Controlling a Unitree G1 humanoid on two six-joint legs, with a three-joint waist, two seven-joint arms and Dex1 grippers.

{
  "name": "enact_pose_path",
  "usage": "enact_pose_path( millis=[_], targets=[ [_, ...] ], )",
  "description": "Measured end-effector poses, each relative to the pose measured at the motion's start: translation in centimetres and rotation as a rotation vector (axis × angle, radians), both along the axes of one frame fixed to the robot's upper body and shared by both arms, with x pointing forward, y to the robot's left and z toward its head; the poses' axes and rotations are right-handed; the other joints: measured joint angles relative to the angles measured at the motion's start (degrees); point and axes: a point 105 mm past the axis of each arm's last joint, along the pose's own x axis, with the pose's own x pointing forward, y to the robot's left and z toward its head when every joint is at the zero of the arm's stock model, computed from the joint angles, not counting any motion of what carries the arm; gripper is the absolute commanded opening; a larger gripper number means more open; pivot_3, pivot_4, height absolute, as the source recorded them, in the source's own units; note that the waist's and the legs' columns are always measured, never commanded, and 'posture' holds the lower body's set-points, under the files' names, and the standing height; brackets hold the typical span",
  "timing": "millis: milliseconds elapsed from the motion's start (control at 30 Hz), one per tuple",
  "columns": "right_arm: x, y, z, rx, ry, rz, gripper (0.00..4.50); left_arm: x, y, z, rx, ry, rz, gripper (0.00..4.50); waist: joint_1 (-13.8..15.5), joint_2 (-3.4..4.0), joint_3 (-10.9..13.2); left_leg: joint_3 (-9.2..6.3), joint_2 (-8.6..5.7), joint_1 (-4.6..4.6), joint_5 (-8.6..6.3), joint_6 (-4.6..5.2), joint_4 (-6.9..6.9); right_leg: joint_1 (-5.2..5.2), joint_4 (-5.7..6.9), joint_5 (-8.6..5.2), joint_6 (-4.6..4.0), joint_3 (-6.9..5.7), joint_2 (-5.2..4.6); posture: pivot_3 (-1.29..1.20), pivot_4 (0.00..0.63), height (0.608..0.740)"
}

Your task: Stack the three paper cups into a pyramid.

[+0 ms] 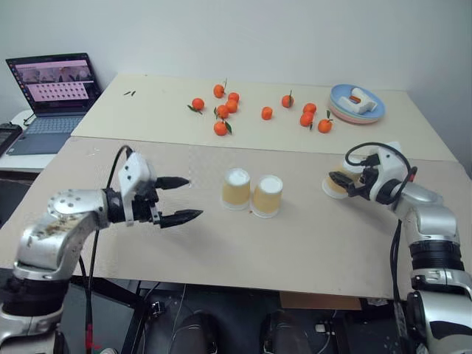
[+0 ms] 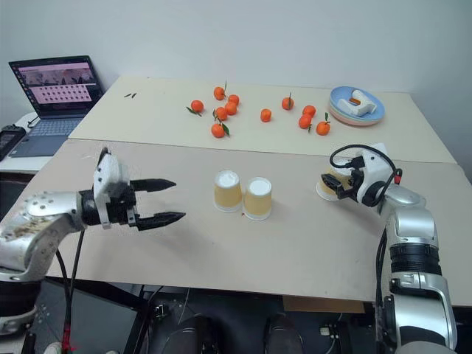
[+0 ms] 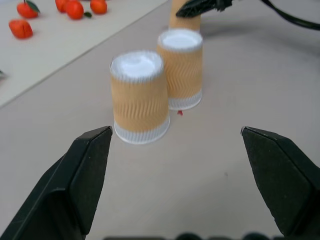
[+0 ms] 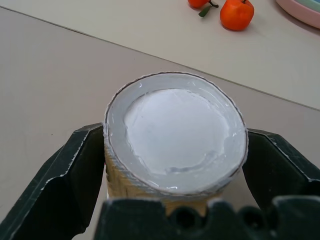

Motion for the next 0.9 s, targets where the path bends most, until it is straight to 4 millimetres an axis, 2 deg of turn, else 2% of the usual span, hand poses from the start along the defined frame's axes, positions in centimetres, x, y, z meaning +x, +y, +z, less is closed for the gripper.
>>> enact_pose_path(
  millis=[433, 733, 867, 900],
  targets=[
    [0.3, -0.1, -0.7, 0.038, 0.013, -0.034, 4.50, -0.3, -0.6, 0.9, 0.002, -0.005, -0.034, 4.40, -0.10, 0.01, 0.01, 0.02, 0.02, 0.01, 0.01, -0.01, 0.00, -0.01, 0.02, 0.00, 0.00, 0.03, 0.05, 0.00, 0.150, 0.669],
    [0.8, -0.3, 1.1, 0.071, -0.042, -0.048, 4.50, -0.3, -0.8, 0.5, 0.012, 0.007, -0.036, 4.40, -0.08, 0.03, 0.02, 0.02, 0.02, 0.00, 0.01, -0.01, 0.00, -0.02, 0.02, 0.00, 0.00, 0.03, 0.05, 0.00, 0.150, 0.669],
    [0.8, -0.4, 1.2, 0.073, -0.046, -0.050, 4.50, -0.2, -0.8, 0.5, 0.011, 0.006, -0.032, 4.40, -0.11, 0.03, 0.02, 0.03, 0.01, 0.00, 0.01, -0.01, 0.00, -0.03, 0.02, 0.00, 0.00, 0.04, 0.06, 0.00, 0.150, 0.669],
    [0.8, -0.4, 1.2, 0.074, -0.046, -0.051, 4.25, -0.2, -0.8, 0.5, 0.011, 0.005, -0.030, 4.47, -0.10, 0.03, 0.02, 0.03, 0.01, 0.00, 0.01, -0.01, 0.00, -0.03, 0.02, 0.00, 0.00, 0.04, 0.06, 0.00, 0.150, 0.669]
  ],
)
